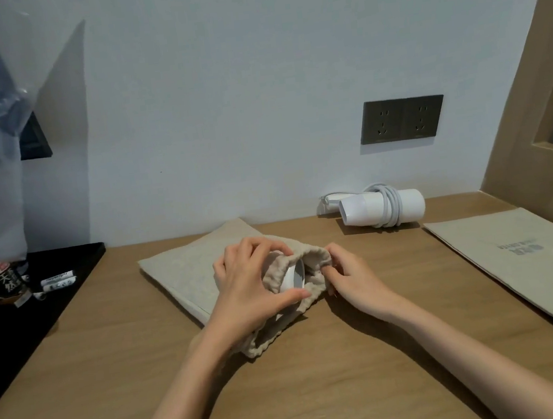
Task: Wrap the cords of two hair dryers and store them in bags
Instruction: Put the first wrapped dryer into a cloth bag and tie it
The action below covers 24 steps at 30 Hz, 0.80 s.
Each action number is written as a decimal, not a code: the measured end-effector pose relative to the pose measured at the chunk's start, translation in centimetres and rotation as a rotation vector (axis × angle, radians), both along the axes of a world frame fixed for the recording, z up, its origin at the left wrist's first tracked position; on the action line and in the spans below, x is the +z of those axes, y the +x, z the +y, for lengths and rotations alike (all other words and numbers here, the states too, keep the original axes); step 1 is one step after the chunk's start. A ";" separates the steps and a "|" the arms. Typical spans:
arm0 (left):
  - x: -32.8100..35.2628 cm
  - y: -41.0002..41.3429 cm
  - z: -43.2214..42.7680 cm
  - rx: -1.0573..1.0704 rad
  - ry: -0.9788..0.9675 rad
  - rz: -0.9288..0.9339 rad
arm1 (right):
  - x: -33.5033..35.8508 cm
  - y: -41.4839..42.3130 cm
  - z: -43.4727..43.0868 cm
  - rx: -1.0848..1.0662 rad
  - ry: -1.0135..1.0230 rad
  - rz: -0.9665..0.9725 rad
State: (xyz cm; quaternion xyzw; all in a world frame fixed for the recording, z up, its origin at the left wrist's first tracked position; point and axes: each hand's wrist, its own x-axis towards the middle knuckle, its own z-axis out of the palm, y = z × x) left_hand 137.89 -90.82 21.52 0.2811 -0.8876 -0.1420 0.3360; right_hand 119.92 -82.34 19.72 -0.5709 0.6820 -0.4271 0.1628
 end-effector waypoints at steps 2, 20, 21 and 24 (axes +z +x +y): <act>-0.1 0.0 0.0 -0.015 -0.035 0.017 | 0.6 0.1 1.0 0.078 0.039 -0.027; -1.5 -0.7 -1.2 0.053 -0.403 -0.030 | 1.5 1.0 4.2 0.095 -0.066 0.112; -1.2 -0.8 -1.2 0.033 -0.436 -0.032 | 1.6 1.3 4.1 0.139 -0.056 0.119; -1.2 -1.6 -0.9 0.018 -0.409 -0.030 | 1.4 2.3 3.9 0.297 -0.013 0.174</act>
